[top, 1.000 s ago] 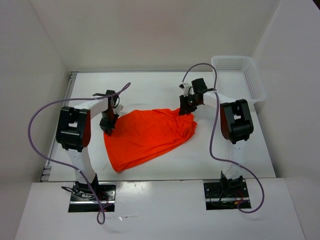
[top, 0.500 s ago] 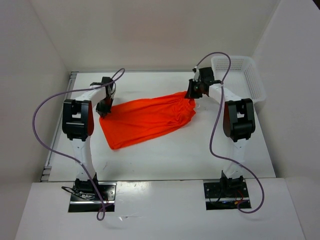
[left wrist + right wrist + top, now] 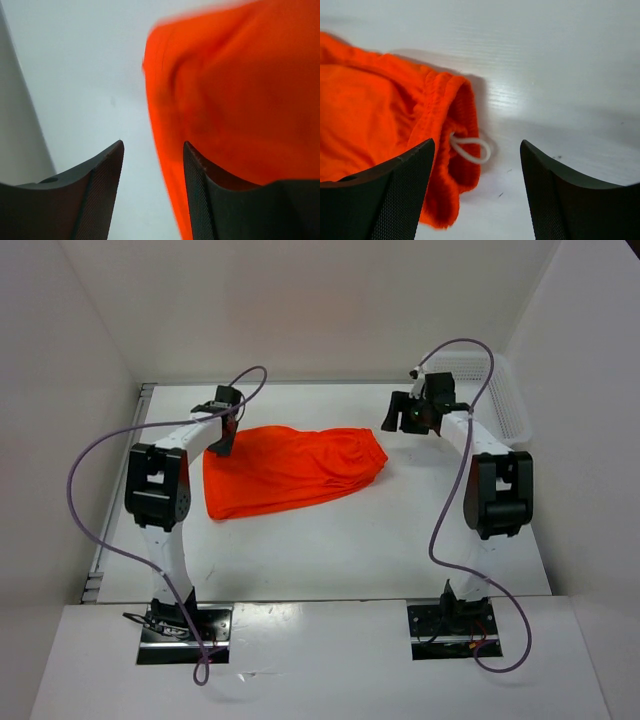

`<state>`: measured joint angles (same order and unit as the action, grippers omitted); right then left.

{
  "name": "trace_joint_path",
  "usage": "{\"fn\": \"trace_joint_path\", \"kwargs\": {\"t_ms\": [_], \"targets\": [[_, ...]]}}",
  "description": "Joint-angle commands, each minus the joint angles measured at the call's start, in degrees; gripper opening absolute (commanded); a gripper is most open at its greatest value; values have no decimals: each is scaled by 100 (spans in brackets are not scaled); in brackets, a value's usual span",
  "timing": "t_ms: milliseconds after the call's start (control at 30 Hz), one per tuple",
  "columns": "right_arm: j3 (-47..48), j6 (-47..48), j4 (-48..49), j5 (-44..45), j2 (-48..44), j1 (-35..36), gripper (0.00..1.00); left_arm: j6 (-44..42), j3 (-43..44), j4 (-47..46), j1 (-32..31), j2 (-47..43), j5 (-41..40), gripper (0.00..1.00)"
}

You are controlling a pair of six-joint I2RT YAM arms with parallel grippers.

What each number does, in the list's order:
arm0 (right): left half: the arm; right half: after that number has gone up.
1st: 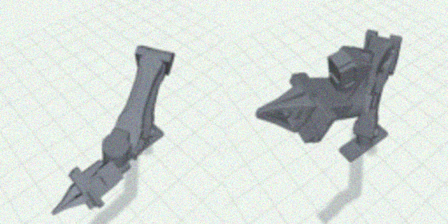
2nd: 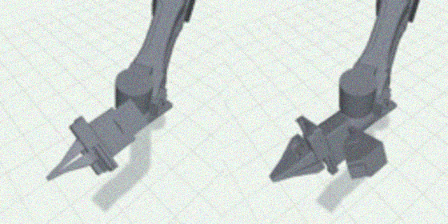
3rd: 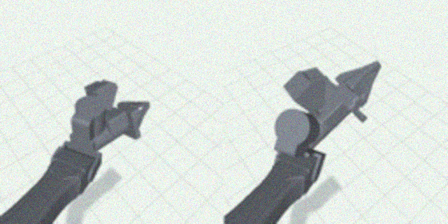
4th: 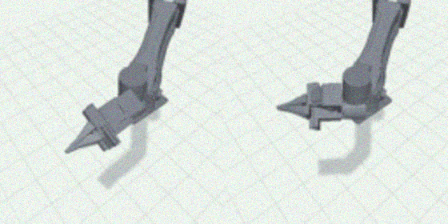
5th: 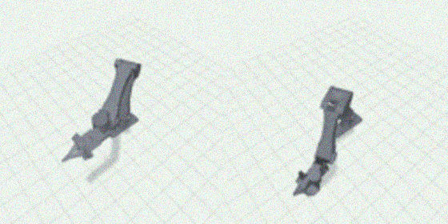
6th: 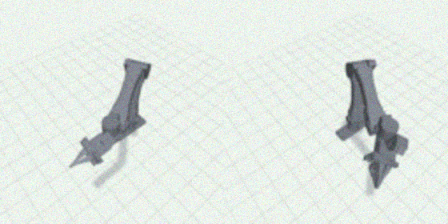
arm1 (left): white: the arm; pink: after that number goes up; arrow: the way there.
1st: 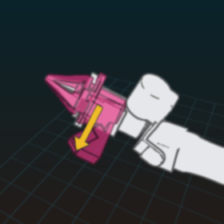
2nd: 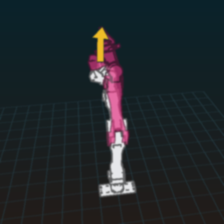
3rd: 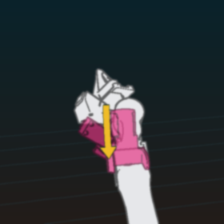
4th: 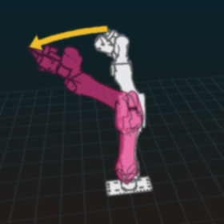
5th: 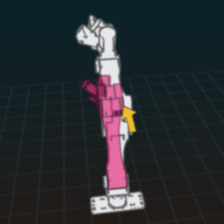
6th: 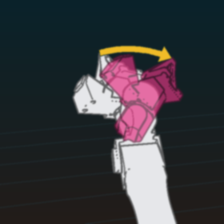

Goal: Fold and stack the shorts
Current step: Fold the shorts

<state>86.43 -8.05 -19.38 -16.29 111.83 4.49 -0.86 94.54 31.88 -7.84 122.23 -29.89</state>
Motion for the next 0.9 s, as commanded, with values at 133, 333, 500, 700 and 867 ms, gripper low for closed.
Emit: {"fn": "trace_joint_path", "kwargs": {"t_ms": [133, 333, 500, 700, 867], "targets": [[-1373, 269, 66, -1455, -961, -54, 74, 86, -2325, 494, -385, -1545, 369, 59], [-1340, 576, 136, -1579, -699, 61, 76, 86, -2283, 749, -385, -1466, 1239, 59], [-1164, 569, 206, -1080, -504, 359, 76, 86, -2159, 802, -385, -1290, 1627, 59], [-1612, 499, 268, -806, -381, 648, 76, 86, -2440, 802, -385, -973, 1627, 42], [-1682, -91, 514, -411, -92, 720, 65, 86, -2554, 802, -385, -973, 1311, 3]]}}
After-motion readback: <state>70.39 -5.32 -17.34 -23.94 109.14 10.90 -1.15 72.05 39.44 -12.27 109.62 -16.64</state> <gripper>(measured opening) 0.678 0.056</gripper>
